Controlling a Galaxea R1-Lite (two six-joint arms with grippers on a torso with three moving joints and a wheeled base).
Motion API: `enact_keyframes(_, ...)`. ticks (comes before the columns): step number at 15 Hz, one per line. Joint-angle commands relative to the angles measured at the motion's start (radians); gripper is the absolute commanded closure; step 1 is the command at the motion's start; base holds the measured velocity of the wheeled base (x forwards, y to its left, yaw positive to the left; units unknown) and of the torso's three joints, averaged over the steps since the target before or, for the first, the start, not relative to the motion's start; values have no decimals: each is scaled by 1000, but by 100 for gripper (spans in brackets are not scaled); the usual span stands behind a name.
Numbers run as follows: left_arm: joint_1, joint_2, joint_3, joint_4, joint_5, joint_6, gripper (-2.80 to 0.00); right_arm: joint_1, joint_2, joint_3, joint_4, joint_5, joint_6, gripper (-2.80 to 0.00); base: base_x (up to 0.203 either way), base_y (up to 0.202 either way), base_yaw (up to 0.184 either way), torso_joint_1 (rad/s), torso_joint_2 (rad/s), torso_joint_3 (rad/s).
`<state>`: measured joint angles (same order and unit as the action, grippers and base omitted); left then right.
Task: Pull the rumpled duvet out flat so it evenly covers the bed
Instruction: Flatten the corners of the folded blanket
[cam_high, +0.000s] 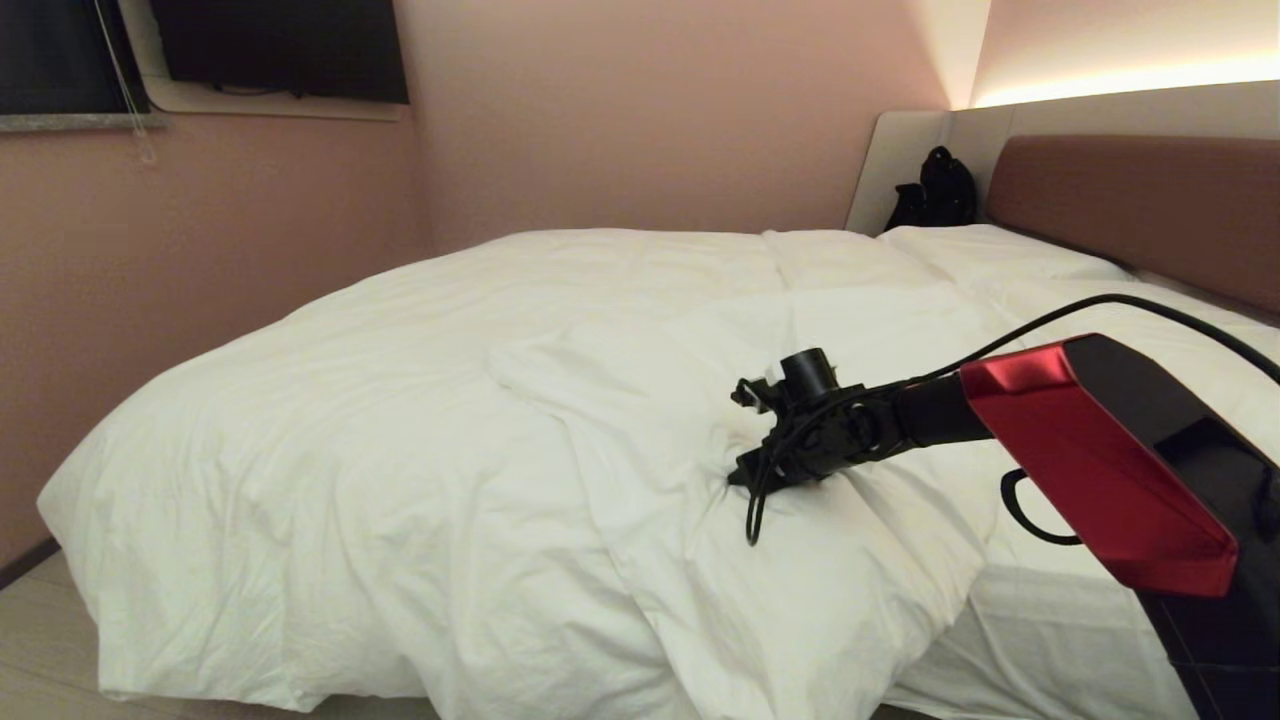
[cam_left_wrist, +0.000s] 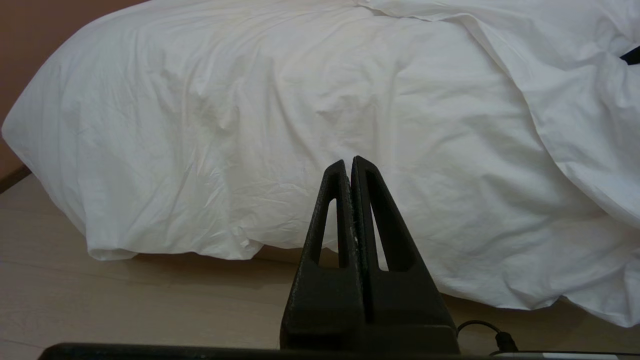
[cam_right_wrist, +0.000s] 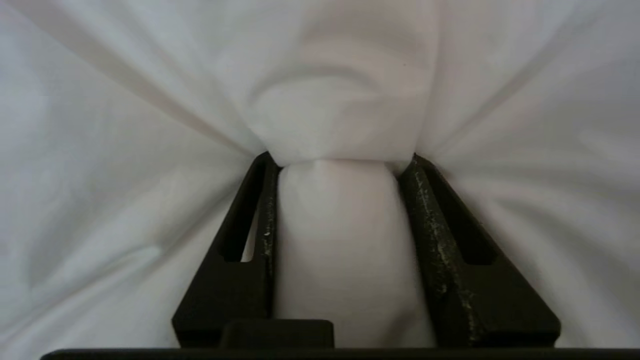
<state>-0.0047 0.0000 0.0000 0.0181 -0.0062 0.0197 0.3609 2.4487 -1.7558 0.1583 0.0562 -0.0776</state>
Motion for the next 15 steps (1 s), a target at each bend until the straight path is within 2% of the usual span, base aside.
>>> enact_keyframes(1, 0, 0, 0, 0, 0, 0, 0, -1, -16, 4, 1, 1, 18, 0, 0, 0, 0, 0, 0, 0)
enact_keyframes(8, 0, 0, 0, 0, 0, 0, 0, -30, -158, 41, 7, 1, 45, 0, 0, 0, 0, 0, 0, 0)
enact_keyframes(15, 0, 0, 0, 0, 0, 0, 0, -55, -525, 394, -6, 2, 26, 0, 0, 0, 0, 0, 0, 0)
